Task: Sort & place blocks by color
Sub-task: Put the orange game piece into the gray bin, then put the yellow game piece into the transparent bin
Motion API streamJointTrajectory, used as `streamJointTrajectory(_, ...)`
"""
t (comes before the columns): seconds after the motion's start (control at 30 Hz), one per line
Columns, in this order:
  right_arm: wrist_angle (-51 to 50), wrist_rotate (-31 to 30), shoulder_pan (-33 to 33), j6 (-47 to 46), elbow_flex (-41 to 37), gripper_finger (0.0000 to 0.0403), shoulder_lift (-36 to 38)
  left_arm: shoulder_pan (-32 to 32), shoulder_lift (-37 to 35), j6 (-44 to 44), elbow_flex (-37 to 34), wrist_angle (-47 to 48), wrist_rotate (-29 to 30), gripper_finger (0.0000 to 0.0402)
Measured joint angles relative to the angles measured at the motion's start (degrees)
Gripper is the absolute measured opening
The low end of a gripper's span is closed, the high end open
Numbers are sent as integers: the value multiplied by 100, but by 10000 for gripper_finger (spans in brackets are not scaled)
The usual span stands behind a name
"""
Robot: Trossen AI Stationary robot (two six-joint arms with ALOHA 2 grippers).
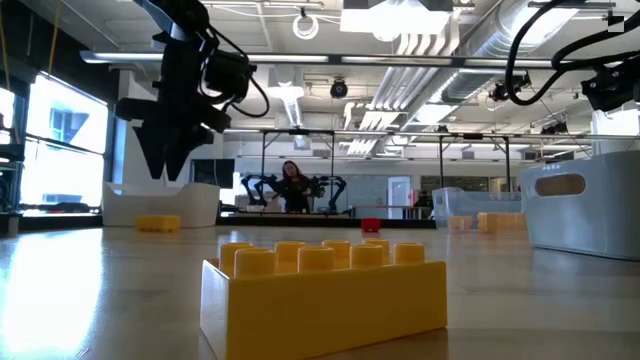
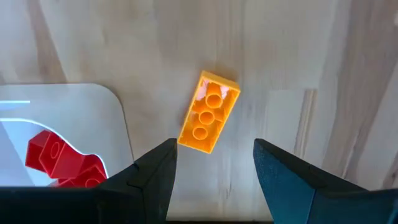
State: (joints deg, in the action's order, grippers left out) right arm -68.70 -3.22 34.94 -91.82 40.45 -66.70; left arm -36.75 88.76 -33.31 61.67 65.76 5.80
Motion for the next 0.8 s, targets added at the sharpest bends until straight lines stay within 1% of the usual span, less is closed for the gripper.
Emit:
streamJointTrajectory(0.2, 17, 66, -20, 32, 0, 179, 0, 28, 1, -340, 0, 44, 0, 200)
streamJointTrajectory(0.33, 60, 88, -82, 36, 0, 184, 0, 156, 1, -382, 0, 41, 26, 200)
streamJointTrajectory(0.5, 45, 31, -120, 58, 47, 185, 0, 360, 31, -537, 0, 15, 367, 200)
streamJointTrajectory(0.67, 39, -313, -120, 91, 331, 185, 2, 479, 181, -503, 2, 4, 653, 200)
streamJointTrajectory(0.8, 37, -670, -120, 320, 628, 185, 2, 480, 457, -502, 2, 4, 700, 200)
